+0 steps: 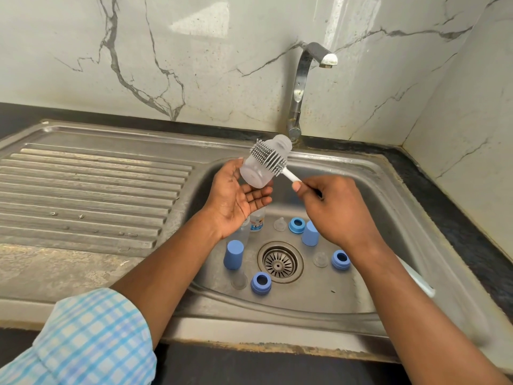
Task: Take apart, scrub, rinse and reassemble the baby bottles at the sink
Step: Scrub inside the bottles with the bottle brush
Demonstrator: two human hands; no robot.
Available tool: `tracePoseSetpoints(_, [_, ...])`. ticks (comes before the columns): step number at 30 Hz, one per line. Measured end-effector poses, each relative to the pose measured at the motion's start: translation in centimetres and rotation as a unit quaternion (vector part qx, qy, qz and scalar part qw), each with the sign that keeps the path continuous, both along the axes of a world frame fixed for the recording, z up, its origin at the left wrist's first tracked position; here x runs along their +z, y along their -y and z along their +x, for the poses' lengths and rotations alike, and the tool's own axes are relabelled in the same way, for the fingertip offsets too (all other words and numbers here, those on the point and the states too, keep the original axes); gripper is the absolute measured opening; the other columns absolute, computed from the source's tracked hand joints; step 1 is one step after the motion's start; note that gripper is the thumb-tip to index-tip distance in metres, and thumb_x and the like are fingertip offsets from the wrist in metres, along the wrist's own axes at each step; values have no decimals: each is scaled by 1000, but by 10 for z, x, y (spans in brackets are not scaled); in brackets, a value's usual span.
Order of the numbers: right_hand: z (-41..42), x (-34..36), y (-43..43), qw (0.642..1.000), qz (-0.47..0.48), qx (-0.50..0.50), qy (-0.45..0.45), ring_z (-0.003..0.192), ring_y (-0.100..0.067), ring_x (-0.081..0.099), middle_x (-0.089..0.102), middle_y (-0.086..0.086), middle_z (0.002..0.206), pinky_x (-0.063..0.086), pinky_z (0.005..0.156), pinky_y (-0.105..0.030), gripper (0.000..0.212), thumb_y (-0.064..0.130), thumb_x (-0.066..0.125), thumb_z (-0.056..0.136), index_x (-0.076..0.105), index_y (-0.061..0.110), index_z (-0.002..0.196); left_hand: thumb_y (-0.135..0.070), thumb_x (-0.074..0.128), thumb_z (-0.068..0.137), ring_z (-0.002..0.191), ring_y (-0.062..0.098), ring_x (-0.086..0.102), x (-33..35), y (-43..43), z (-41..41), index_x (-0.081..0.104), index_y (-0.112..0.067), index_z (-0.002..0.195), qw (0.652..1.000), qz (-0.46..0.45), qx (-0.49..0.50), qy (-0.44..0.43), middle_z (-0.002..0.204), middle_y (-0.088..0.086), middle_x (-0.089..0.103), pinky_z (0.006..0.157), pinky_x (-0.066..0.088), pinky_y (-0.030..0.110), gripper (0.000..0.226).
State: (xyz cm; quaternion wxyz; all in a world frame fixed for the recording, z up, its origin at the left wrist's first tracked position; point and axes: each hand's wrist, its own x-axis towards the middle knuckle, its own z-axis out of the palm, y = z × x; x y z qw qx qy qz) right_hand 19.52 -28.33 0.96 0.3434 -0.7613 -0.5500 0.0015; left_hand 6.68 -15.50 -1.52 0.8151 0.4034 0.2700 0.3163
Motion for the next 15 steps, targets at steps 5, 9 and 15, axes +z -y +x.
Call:
tracePoseSetpoints(5, [2, 3, -2, 998, -3, -67, 15, 48, -19, 40, 44, 3, 49, 28, 49, -28, 44, 40, 54, 99, 51, 22, 59, -51, 45, 98, 62, 12, 60, 0, 3, 4, 63, -6, 110, 999, 41, -10, -34, 81, 11, 69, 58, 54, 24, 50])
tracePoseSetpoints(9, [10, 2, -5, 992, 15, -120, 22, 53, -25, 44, 44, 1, 52, 28, 52, -29, 49, 42, 51, 100, 41, 25, 55, -58, 43, 96, 55, 10, 54, -1, 7, 8, 63, -5, 107, 995, 62, -5, -73, 73, 9, 68, 52, 51, 23, 58])
tracePoseSetpoints(15, [-7, 8, 1, 998, -52, 18, 9, 42, -11, 38, 44, 5, 46, 30, 47, -27, 42, 37, 56, 99, 49, 31, 58, -59, 41, 97, 47, 7, 53, -2, 0, 6, 65, -8, 106, 997, 28, 51, -59, 69, 8, 66, 46, 50, 22, 57])
